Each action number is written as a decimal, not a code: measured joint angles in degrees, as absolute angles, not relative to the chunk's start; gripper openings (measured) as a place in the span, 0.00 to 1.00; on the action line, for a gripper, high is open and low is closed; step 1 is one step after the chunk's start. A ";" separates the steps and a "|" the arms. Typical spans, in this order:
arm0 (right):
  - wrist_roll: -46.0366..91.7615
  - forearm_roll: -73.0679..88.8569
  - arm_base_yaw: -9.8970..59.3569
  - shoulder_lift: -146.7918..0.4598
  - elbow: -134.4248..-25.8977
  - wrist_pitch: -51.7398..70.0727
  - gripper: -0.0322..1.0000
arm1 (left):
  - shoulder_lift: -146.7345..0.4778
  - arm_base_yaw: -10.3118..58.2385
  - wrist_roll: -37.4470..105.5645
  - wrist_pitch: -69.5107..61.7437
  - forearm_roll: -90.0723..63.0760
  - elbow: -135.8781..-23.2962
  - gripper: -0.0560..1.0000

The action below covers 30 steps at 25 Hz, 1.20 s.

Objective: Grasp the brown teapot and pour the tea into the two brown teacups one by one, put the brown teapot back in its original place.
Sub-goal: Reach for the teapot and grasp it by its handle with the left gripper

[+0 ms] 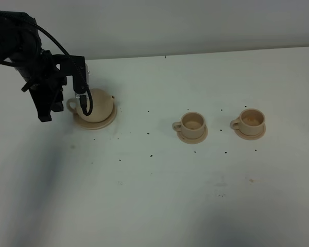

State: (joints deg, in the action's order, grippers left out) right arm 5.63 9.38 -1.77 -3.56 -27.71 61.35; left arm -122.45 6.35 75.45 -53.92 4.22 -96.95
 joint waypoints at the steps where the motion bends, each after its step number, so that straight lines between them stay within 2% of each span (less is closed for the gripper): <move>1: 5.63 9.38 -1.77 -3.56 -27.71 61.35 0.36 | -122.80 6.16 75.45 -53.17 4.28 -96.95 0.31; 30: 5.63 9.63 -1.77 -3.56 -27.71 61.35 0.36 | -129.06 5.83 77.40 -43.23 0.00 -98.70 0.31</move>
State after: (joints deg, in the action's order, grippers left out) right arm 5.63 9.63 -1.77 -3.56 -27.71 61.35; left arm -129.06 5.83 77.40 -43.23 0.00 -98.70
